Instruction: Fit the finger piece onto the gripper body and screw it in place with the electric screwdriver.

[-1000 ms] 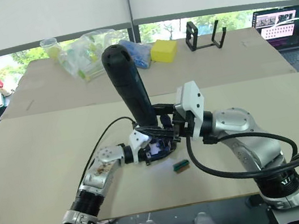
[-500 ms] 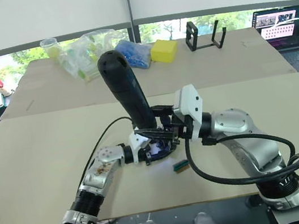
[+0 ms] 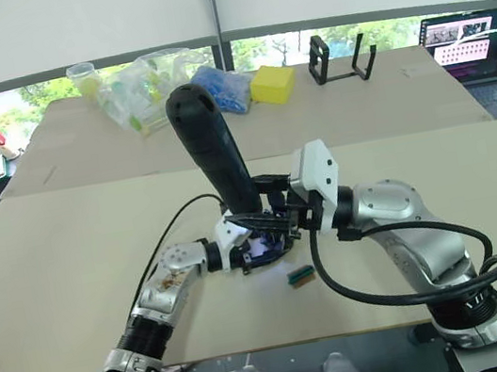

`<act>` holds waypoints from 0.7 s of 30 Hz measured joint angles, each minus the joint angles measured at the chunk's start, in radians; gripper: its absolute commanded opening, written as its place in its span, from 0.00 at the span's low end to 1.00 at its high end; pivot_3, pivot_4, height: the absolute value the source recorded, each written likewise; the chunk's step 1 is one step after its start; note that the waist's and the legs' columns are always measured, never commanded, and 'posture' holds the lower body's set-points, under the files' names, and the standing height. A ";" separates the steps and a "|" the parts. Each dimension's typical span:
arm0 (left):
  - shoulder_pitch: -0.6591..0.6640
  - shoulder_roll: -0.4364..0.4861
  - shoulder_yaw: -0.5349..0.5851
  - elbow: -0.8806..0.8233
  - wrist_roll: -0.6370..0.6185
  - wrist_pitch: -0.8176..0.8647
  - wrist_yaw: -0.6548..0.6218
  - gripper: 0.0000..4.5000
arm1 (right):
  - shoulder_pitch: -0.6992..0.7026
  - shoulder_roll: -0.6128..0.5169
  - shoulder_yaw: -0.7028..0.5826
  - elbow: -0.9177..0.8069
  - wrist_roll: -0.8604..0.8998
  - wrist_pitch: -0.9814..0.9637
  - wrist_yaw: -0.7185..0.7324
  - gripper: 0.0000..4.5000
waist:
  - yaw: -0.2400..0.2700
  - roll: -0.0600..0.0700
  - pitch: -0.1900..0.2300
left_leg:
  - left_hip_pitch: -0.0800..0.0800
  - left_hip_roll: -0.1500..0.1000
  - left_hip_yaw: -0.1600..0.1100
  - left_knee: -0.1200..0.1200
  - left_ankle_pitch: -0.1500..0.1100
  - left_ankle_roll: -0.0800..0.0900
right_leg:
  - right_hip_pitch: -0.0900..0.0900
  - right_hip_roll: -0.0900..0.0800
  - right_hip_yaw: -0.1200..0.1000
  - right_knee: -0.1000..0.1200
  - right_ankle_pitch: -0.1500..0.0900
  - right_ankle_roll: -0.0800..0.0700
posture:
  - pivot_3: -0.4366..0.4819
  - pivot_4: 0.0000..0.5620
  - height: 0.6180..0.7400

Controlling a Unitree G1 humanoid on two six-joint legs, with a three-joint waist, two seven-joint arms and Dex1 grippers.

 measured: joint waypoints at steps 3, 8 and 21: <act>-0.004 0.000 -0.002 0.004 0.000 0.000 -0.001 0.51 | -0.005 0.000 -0.005 0.009 0.001 0.000 0.000 0.42 | 0.000 0.000 0.000 | 0.000 0.000 0.000 0.000 0.000 0.000 | 0.000 0.000 0.000 0.000 0.000 0.000 | 0.48 0.27 1.00; -0.012 0.003 -0.003 0.010 0.000 -0.002 -0.006 0.51 | -0.007 0.003 -0.041 0.002 0.054 0.030 -0.007 0.42 | 0.000 0.000 0.000 | -0.004 0.000 0.000 0.000 0.000 0.000 | -0.001 0.000 0.000 0.000 0.000 0.000 | 0.48 0.27 1.00; -0.024 -0.001 -0.002 0.015 -0.002 -0.005 -0.014 0.51 | -0.059 0.048 -0.135 -0.067 0.203 0.099 -0.079 0.42 | -0.004 0.000 0.000 | -0.013 0.000 0.001 -0.001 0.002 -0.003 | -0.012 0.001 -0.001 0.002 0.000 0.000 | 0.48 0.27 1.00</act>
